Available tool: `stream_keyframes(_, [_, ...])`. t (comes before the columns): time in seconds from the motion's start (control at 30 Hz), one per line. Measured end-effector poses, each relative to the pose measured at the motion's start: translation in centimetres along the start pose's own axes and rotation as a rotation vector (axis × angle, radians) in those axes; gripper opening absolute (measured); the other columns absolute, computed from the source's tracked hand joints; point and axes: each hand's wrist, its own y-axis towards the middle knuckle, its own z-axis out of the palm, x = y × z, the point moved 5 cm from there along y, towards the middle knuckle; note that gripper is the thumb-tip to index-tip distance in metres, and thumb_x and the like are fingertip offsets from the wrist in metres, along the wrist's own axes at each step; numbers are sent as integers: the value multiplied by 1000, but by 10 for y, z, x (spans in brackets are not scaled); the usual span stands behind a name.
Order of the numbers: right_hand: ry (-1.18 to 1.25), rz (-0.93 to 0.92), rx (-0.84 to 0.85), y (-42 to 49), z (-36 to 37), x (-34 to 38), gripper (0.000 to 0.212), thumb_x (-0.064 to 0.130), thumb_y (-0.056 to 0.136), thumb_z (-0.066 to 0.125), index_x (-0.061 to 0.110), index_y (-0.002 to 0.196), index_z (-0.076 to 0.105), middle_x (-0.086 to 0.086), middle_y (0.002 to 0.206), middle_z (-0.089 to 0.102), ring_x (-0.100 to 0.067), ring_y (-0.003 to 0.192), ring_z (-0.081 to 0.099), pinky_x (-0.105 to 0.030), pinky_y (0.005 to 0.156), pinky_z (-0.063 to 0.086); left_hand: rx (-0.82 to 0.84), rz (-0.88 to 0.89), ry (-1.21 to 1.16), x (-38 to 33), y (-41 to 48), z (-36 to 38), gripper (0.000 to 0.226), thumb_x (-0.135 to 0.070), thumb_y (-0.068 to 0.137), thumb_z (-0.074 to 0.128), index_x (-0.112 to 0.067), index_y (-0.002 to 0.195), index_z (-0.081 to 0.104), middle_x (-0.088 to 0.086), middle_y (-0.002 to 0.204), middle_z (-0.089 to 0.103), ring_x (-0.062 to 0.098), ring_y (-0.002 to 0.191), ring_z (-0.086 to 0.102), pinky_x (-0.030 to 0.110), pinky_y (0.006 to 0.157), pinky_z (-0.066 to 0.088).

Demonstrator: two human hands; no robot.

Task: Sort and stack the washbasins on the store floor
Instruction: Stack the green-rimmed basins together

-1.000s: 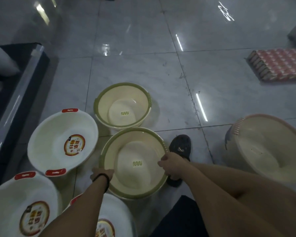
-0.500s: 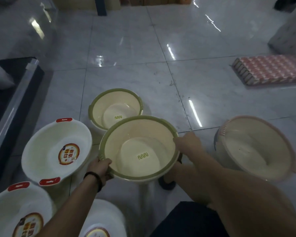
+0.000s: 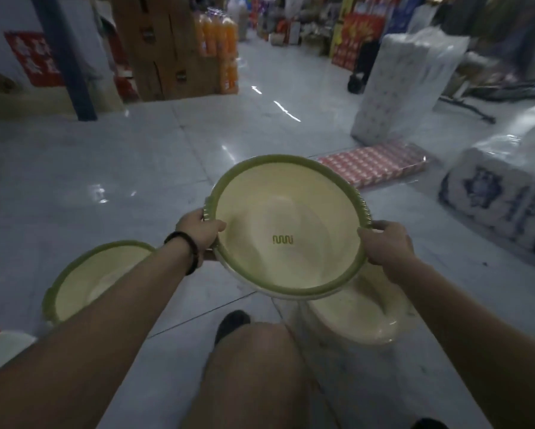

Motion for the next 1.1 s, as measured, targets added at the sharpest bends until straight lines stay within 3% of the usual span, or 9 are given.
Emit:
stream_keyframes(0.1, [65, 102, -69, 35, -42, -39, 47, 34, 90, 71, 21, 135, 65, -12, 108, 73, -32, 90, 73, -36, 62, 63, 139, -10, 127, -31, 15, 72, 21, -12, 100, 64, -20, 119, 60, 13, 113, 67, 37, 98, 69, 52, 67, 64])
stream_keyframes(0.2, [96, 203, -108, 64, -69, -80, 21, 24, 91, 67, 14, 109, 68, -16, 99, 71, -35, 89, 72, -48, 72, 67, 220, -46, 301, -40, 31, 137, 15, -15, 100, 66, -14, 113, 58, 16, 111, 67, 37, 97, 70, 51, 68, 64])
stream_keyframes(0.27, [102, 235, -137, 79, -79, -107, 10, 22, 92, 66, 13, 97, 64, -18, 97, 71, -36, 87, 72, -49, 70, 67, 263, -79, 412, -36, 43, 179, 12, -17, 101, 65, -8, 101, 58, 18, 105, 69, 36, 94, 72, 52, 71, 64])
stream_keyframes(0.37, [34, 274, -123, 95, -80, -150, 16, 23, 91, 68, 10, 98, 61, -18, 96, 69, -34, 82, 72, -40, 58, 64, 266, -134, 544, -7, 73, 226, 18, -10, 102, 59, -8, 86, 50, 21, 104, 65, 39, 99, 70, 56, 80, 63])
stream_keyframes(0.43, [-35, 323, -69, 102, -76, -179, 20, 24, 89, 70, 8, 97, 61, -18, 97, 68, -35, 81, 72, -38, 52, 63, 267, -125, 649, 20, 96, 250, 7, -9, 97, 62, -5, 95, 56, 23, 107, 67, 42, 98, 70, 57, 79, 63])
stream_keyframes(0.57, [-121, 423, 6, 116, -69, -218, 21, 19, 88, 71, 0, 94, 65, -22, 94, 68, -35, 71, 72, -33, 45, 59, 262, -102, 829, 76, 138, 276, 23, -19, 90, 73, -5, 106, 66, 18, 102, 71, 39, 93, 72, 52, 81, 64])
stream_keyframes(0.77, [-299, 426, 67, 122, -41, -251, 11, 16, 89, 64, 5, 88, 62, -16, 85, 67, -32, 67, 70, -46, 64, 66, 140, 6, 1138, 112, 140, 294, 17, -26, 91, 70, -11, 99, 69, 9, 93, 68, 26, 77, 62, 32, 71, 56])
stream_keyframes(0.93, [-374, 441, 39, 131, -22, -260, 20, 12, 95, 58, 14, 77, 49, -8, 81, 56, -25, 68, 61, -39, 67, 63, 91, -58, 1150, 139, 144, 307, 10, -19, 93, 62, -10, 91, 67, 8, 82, 61, 23, 65, 55, 33, 65, 51])
stream_keyframes(1.1, [-429, 441, 40, 136, -16, -273, 14, 12, 96, 55, 12, 82, 53, -9, 82, 58, -32, 76, 69, -42, 74, 66, 92, -123, 1121, 156, 151, 313, 12, -15, 93, 59, -6, 89, 66, 14, 83, 64, 31, 70, 65, 39, 65, 63])
